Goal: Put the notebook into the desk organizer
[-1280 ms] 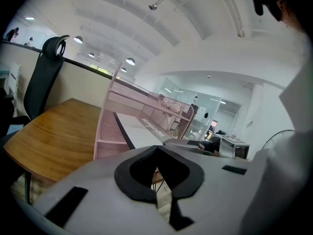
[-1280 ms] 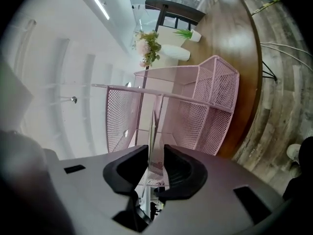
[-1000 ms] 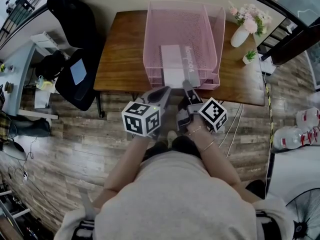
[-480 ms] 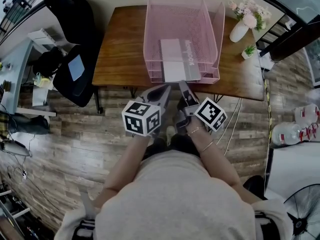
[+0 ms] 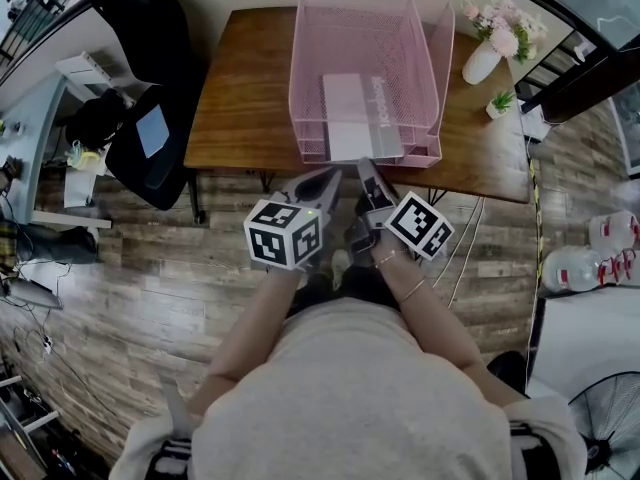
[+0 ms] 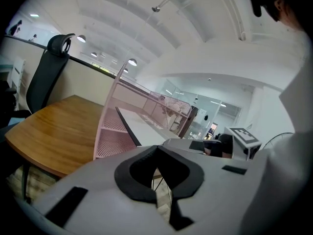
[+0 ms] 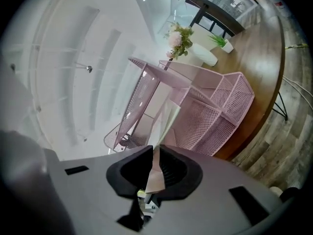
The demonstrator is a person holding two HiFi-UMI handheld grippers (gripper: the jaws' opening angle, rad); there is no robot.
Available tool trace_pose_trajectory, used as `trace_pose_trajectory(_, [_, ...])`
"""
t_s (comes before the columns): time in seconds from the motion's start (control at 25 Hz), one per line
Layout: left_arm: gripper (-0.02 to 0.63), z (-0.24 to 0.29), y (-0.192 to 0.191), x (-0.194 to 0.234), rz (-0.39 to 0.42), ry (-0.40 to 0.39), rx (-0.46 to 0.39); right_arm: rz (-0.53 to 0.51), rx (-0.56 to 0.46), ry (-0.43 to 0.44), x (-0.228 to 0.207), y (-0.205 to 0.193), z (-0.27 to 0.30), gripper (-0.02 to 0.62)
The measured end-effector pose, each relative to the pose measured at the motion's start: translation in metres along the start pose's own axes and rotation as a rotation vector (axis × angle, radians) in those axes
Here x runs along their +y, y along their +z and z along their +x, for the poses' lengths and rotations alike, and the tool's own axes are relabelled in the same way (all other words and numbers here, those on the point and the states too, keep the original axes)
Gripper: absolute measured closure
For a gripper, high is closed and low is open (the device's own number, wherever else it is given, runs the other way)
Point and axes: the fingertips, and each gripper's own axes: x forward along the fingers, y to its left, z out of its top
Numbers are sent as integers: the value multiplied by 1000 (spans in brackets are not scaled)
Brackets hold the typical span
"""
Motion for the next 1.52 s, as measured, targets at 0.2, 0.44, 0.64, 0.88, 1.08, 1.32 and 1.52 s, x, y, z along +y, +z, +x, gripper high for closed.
trace_pose_trajectory(0.2, [595,3,0,4,-11,8,2,-7,4,8,1,1,7,575])
trace_pose_trajectory(0.44, [595,8,2,9,-16,17,1,-6,7,14,-1,5,16,575])
trace_pose_trajectory(0.64, [595,12,4,13,-20,19,6,-13,18,3,-2,6,21,556])
trace_pose_trajectory(0.88, [595,18,8,13,-20,14,7,7,21,-17,-7,9,28,513])
trace_pose_trajectory(1.08, [595,19,9,16,-20,16,9,21,22,-21,-9,10,34,503])
trace_pose_trajectory(1.32, [595,22,11,17,-8,22,13,36,23,-20,-9,12,40,500])
trace_pose_trajectory(1.52, [595,24,12,19,-22,23,9,34,30,-16,-9,12,42,492])
